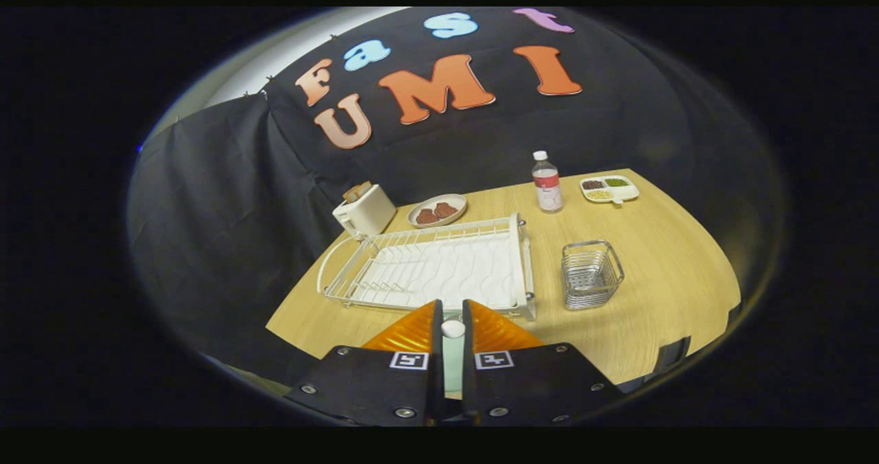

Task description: Take the plate from the dish rack, then take the spoon from the basket and place it into the plate.

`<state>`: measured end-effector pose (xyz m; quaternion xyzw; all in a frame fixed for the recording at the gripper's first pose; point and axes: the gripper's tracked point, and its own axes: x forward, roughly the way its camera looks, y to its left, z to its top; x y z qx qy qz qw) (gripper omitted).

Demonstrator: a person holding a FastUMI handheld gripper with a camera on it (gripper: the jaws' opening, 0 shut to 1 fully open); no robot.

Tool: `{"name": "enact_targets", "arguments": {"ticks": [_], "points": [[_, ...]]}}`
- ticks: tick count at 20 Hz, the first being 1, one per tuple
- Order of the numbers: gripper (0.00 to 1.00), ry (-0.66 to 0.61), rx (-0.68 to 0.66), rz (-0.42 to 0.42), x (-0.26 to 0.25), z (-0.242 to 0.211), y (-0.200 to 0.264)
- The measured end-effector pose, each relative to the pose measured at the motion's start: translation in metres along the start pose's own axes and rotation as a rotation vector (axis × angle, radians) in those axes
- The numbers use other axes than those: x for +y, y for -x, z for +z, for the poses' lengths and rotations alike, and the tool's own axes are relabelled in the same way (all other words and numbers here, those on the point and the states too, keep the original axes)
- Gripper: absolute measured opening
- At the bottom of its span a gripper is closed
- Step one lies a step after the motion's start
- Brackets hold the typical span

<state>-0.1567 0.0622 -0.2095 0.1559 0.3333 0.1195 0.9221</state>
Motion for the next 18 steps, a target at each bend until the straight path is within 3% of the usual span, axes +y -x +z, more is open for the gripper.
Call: {"name": "enact_targets", "arguments": {"ticks": [18], "points": [[0.13, 0.005, 0.120, 0.081, 0.034, -0.054, -0.047]]}}
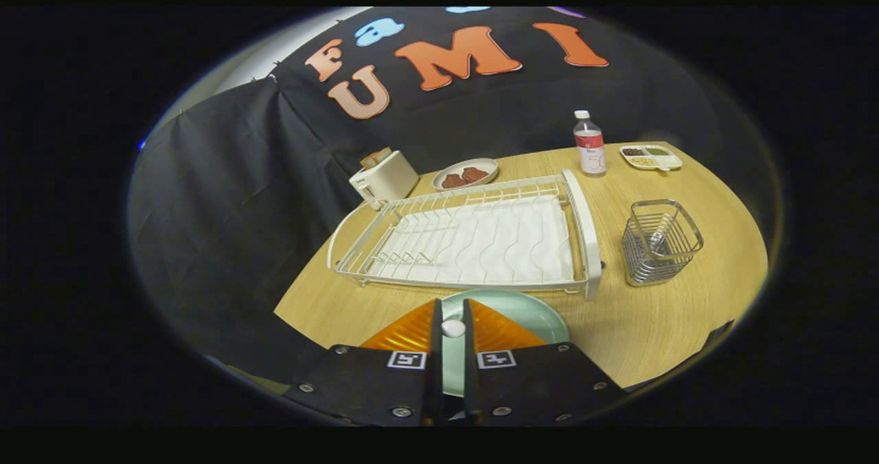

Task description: Take the plate from the dish rack, then take the spoon from the basket and place it into the plate.

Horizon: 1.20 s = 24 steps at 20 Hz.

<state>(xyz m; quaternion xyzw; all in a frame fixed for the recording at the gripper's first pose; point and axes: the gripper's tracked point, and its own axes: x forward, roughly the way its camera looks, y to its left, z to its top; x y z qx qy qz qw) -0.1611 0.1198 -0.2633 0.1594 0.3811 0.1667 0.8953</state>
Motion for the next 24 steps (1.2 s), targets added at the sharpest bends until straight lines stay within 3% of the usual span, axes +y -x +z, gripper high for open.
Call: {"name": "enact_targets", "arguments": {"ticks": [6, 14, 19, 24], "points": [[0.18, -0.019, 0.045, -0.031, -0.023, -0.021, 0.002], [0.30, -0.161, 0.109, -0.083, -0.050, -0.050, 0.001], [0.48, -0.141, 0.113, -0.152, -0.071, -0.049, 0.007], [0.66, -0.060, -0.024, -0.204, -0.075, 0.009, 0.023]]}}
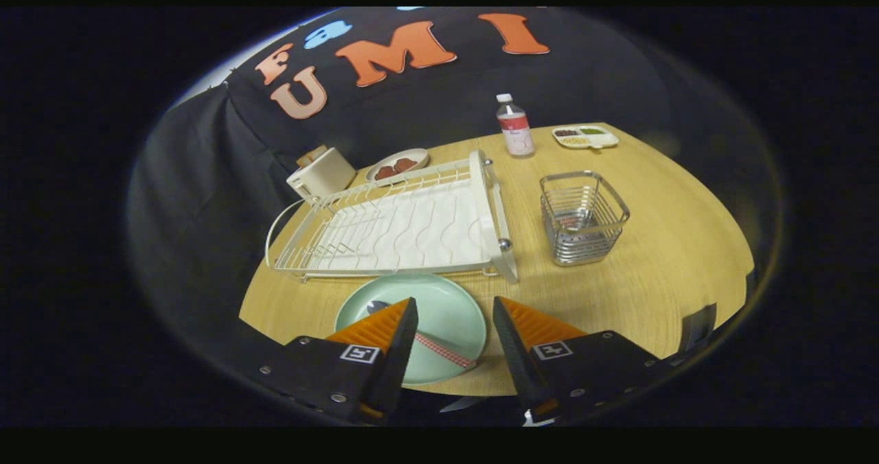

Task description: Take the plate from the dish rack, then take the spoon from the basket and place it into the plate.

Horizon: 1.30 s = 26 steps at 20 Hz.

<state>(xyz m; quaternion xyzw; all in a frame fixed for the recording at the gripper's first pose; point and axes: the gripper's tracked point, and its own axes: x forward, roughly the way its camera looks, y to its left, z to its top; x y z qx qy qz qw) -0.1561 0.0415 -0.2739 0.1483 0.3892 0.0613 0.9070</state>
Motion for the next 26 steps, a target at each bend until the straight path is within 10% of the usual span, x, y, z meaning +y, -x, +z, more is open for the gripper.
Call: {"name": "enact_targets", "arguments": {"ticks": [9, 26], "points": [[0.93, 0.143, -0.426, -0.045, 0.024, 0.164, 0.069], [0.94, 0.318, -0.898, -0.141, 0.049, 0.297, 0.184]]}}
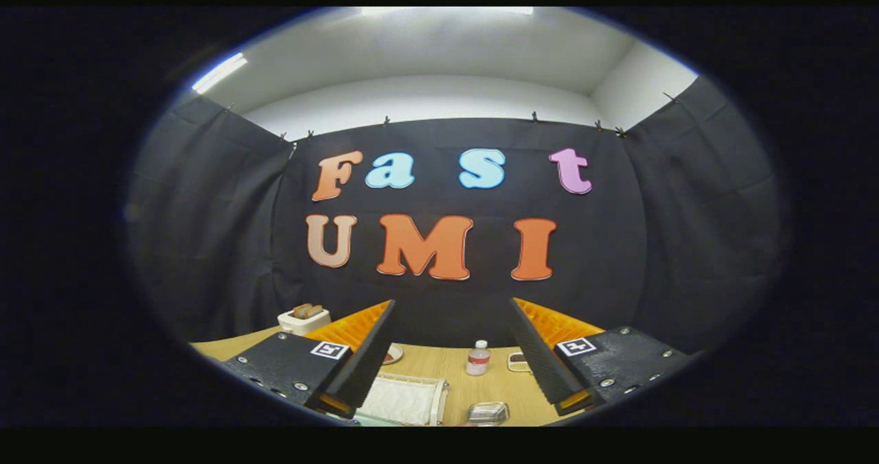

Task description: Take the plate from the dish rack, then take the spoon from the basket and place it into the plate.

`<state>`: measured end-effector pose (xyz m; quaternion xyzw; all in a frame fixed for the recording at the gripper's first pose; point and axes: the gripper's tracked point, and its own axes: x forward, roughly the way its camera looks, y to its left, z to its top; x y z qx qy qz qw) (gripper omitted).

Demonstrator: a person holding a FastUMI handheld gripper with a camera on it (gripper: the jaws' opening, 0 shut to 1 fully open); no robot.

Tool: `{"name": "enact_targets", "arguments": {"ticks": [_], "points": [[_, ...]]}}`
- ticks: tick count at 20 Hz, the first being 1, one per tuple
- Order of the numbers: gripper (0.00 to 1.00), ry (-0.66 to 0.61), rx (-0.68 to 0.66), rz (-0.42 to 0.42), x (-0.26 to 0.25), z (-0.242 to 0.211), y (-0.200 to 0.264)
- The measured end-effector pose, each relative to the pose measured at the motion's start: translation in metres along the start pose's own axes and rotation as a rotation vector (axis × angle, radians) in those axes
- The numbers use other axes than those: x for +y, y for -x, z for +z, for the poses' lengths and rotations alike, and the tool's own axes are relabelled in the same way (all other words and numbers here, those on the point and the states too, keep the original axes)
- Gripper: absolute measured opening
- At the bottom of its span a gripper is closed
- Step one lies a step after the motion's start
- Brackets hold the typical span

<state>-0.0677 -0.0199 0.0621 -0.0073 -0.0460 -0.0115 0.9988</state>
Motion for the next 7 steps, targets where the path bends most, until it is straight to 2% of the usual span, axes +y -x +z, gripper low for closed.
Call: {"name": "enact_targets", "arguments": {"ticks": [3, 7], "points": [[0.95, -0.018, 0.034, -0.001, 0.0019, -0.0092, 0.0015], [0.95, -0.026, 0.014, -0.007, -0.0006, -0.0059, 0.0012]]}}
